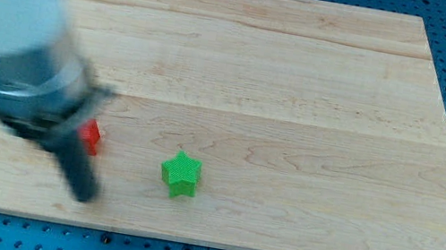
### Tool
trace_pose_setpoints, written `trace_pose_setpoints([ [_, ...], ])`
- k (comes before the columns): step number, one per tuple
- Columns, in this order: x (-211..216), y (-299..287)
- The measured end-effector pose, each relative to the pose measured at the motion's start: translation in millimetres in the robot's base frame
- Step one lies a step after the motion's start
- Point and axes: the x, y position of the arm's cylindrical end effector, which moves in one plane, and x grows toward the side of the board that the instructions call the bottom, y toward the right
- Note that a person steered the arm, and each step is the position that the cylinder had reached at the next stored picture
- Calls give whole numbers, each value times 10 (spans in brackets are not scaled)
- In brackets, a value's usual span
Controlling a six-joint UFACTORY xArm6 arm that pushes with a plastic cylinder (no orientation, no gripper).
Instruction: Push the green star into a group of blocks
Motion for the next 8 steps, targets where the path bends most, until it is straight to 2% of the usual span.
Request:
trace_pose_setpoints([
  [1,-14,782],
  [2,-103,803],
  [3,-251,538],
  [5,-593,368],
  [6,-671,647],
  [8,-782,780],
])
